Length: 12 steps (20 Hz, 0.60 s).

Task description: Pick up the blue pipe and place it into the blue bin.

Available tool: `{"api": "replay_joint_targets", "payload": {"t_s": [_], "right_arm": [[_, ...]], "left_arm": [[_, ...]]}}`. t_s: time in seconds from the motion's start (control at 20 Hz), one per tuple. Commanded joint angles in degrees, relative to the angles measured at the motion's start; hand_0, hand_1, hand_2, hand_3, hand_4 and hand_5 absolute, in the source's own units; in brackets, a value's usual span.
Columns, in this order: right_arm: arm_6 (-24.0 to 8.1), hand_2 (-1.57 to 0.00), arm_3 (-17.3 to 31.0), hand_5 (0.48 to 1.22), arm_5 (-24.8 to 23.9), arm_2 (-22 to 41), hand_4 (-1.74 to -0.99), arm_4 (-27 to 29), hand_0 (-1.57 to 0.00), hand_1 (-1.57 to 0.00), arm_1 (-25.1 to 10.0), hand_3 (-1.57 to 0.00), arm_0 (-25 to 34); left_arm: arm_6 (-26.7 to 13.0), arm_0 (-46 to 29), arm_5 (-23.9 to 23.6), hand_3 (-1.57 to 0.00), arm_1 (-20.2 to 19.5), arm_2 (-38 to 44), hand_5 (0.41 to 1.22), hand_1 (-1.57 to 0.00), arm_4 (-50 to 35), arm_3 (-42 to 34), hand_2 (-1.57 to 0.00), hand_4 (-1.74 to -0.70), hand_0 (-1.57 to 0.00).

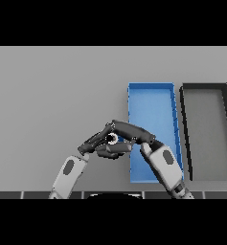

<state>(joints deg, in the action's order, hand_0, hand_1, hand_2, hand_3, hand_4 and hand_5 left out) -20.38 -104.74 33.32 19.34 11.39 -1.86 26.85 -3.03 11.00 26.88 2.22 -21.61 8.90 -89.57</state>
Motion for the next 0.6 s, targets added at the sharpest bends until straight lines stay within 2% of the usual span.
{"api": "replay_joint_targets", "payload": {"t_s": [0.0, 0.05, 0.15, 0.3, 0.45, 0.55], "right_arm": [[-0.2, -1.57, 0.9, 1.220, 0.1, -0.3, -1.499, -0.4, -1.57, -1.57, 0.6, -1.57, 0.6], [1.0, -1.57, 1.0, 1.220, 0.8, -0.5, -1.499, -0.6, -1.57, -1.57, 0.8, -1.57, -0.3], [0.4, -1.57, 1.2, 1.220, 0.7, -2.0, -1.497, 0.0, -1.57, -1.57, 1.6, -1.57, 0.1], [-4.6, -1.57, 0.3, 1.221, -0.3, -4.2, -1.495, 4.2, -1.57, -1.57, 4.0, -1.57, 2.7], [-11.2, -1.57, -1.9, 1.221, -3.4, -8.2, -1.494, 13.8, -1.57, -1.57, 3.5, -1.57, 6.7], [-13.3, -1.57, -1.9, 1.221, -6.6, -11.8, -1.495, 18.4, -1.57, -1.57, 1.9, -1.57, 11.8]], "left_arm": [[-2.0, 0.2, -0.5, -0.05, 0.8, 0.0, 0.607, -0.06, -0.3, 0.0, -0.06, -0.97, -0.06], [-1.9, 0.7, -1.1, -0.04, 1.1, 0.2, 0.578, -0.05, 0.1, 1.0, -0.05, -0.97, -0.05], [-2.1, 0.4, -1.2, -0.02, 0.6, 0.5, 0.544, -0.03, -0.2, 0.8, -0.03, -0.97, -0.03], [-2.8, 0.3, -1.5, -0.01, 0.4, 0.2, 0.512, -0.01, 0.1, 1.5, -0.01, -0.97, -0.02], [-3.4, -0.2, -1.8, -0.01, 0.5, -0.2, 0.489, -0.01, 0.2, 1.0, -0.01, -0.97, -0.01], [-3.7, -0.2, -1.6, 0.00, 0.5, -0.4, 0.479, 0.00, 0.2, 0.9, 0.00, -0.97, 0.00]]}}
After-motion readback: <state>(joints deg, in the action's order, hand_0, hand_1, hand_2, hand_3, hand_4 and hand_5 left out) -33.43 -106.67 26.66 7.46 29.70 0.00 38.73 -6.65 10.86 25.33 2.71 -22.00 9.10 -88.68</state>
